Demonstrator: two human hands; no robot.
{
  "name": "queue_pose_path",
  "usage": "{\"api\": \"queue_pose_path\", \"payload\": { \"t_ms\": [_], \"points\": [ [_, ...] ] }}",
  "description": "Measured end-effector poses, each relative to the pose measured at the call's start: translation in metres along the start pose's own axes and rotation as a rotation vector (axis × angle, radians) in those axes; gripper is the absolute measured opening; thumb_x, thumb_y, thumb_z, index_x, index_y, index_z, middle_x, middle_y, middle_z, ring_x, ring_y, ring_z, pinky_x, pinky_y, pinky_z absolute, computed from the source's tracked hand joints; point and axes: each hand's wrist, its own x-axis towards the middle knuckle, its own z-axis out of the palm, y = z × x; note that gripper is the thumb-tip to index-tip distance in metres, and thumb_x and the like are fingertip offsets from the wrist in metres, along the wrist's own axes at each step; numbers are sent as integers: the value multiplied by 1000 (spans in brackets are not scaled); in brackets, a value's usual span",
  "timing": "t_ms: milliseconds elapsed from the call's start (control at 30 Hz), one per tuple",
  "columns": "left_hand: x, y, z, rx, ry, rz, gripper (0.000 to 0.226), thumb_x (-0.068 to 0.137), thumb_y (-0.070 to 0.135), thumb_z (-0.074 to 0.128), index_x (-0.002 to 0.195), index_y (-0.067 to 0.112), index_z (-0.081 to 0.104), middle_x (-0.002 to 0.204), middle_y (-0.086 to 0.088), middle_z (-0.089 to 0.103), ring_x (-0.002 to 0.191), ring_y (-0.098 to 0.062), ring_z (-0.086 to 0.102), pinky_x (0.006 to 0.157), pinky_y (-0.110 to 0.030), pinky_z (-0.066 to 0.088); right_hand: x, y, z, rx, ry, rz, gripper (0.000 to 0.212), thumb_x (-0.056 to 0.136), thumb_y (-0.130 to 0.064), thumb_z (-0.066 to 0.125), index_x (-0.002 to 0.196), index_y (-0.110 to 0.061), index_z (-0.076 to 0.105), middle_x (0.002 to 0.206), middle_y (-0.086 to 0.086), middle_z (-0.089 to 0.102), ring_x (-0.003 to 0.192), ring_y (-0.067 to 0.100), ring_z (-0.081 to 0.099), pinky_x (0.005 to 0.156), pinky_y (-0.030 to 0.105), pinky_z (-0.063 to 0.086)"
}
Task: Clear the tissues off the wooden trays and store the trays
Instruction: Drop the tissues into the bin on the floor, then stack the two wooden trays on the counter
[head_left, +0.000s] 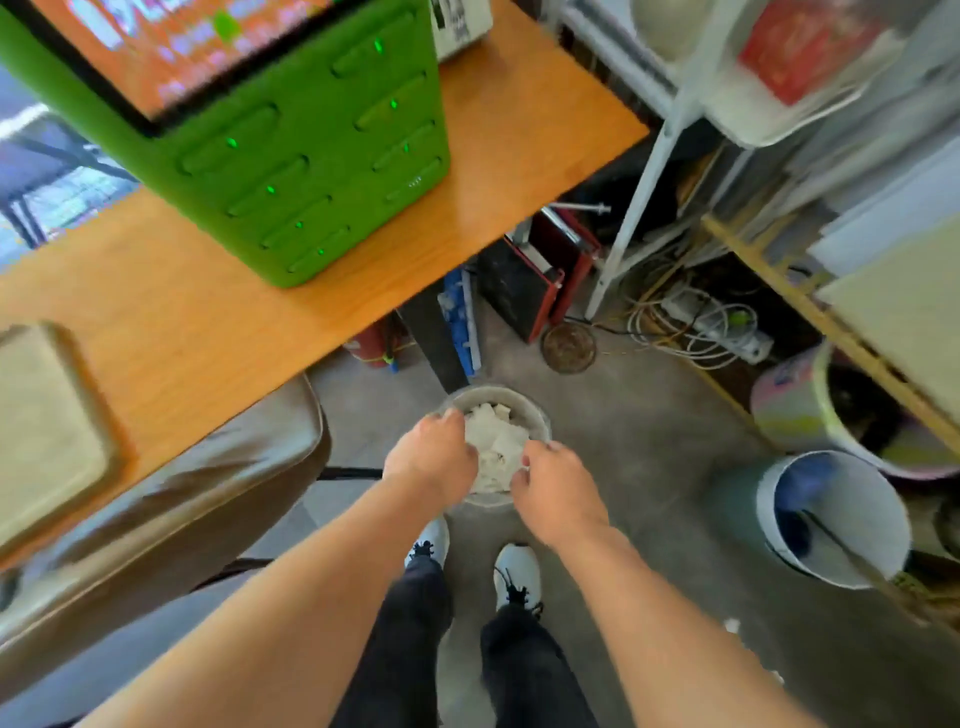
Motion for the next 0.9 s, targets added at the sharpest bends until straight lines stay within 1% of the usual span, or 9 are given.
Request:
{"api": "queue_pose_path", "payload": {
  "t_ms": [133, 300, 367, 433, 500, 600, 667, 767, 900],
  "points": [
    [-97, 0, -41, 16, 77, 6, 35, 95, 26, 45, 126, 13, 48, 117, -13, 57, 103, -36, 59, 77, -43, 49, -72, -44, -52, -41, 39, -5, 22, 95, -22, 46, 105, -6, 58, 113, 14, 57, 100, 35, 57, 76, 39, 45],
    [-159, -21, -79, 38, 197, 15, 19, 95, 27, 44, 106, 14, 50, 112, -10, 58, 101, -34, 58, 68, -41, 43, -122, -99, -82, -191, 109, -168, 23, 98, -25, 42, 109, -11, 57, 115, 9, 58, 99, 29, 58, 73, 38, 45],
    [-180, -29, -106, 25, 267, 23, 22, 95, 29, 44, 108, 13, 52, 111, -11, 58, 102, -35, 59, 70, -41, 43, -138, -124, -96, -252, 113, -231, 20, 98, -27, 42, 103, -12, 55, 110, 9, 57, 98, 30, 58, 73, 39, 43],
    [-200, -41, -133, -3, 352, 31, 25, 95, 31, 44, 110, 12, 53, 110, -12, 58, 103, -37, 59, 72, -42, 44, -148, -154, -108, -266, 120, -273, 17, 98, -27, 41, 91, -14, 49, 101, 7, 54, 93, 31, 57, 70, 38, 43],
    [-214, -60, -157, -11, 436, 31, 26, 95, 32, 44, 108, 13, 55, 109, -12, 59, 102, -38, 59, 72, -43, 45, -149, -187, -114, -277, 133, -320, 20, 99, -28, 39, 89, -13, 48, 98, 7, 52, 91, 32, 58, 68, 38, 43],
    [-233, -102, -185, -3, 534, 30, 25, 94, 31, 43, 107, 13, 56, 108, -12, 58, 101, -38, 59, 74, -45, 49, -150, -245, -114, -305, 188, -393, 25, 99, -29, 39, 95, -9, 54, 107, 11, 55, 96, 34, 58, 69, 38, 42],
    [-247, -138, -199, -31, 576, 3, 24, 94, 31, 43, 106, 13, 56, 107, -12, 58, 102, -37, 59, 76, -46, 50, -156, -284, -104, -324, 223, -438, 26, 98, -29, 39, 96, -8, 56, 108, 13, 57, 99, 36, 57, 72, 39, 42],
    [-266, -202, -211, -128, 614, -81, 23, 94, 30, 43, 104, 14, 56, 107, -11, 59, 101, -36, 59, 75, -45, 48, -166, -335, -75, -367, 225, -488, 26, 97, -30, 41, 93, -10, 57, 106, 13, 59, 99, 35, 58, 73, 38, 43],
    [-287, -289, -218, -187, 658, -222, 28, 95, 34, 44, 110, 16, 59, 111, -10, 62, 103, -33, 61, 80, -43, 51, -175, -395, -29, -410, 205, -569, 22, 97, -33, 40, 87, -18, 53, 100, 7, 59, 94, 31, 59, 69, 35, 40]
  ]
}}
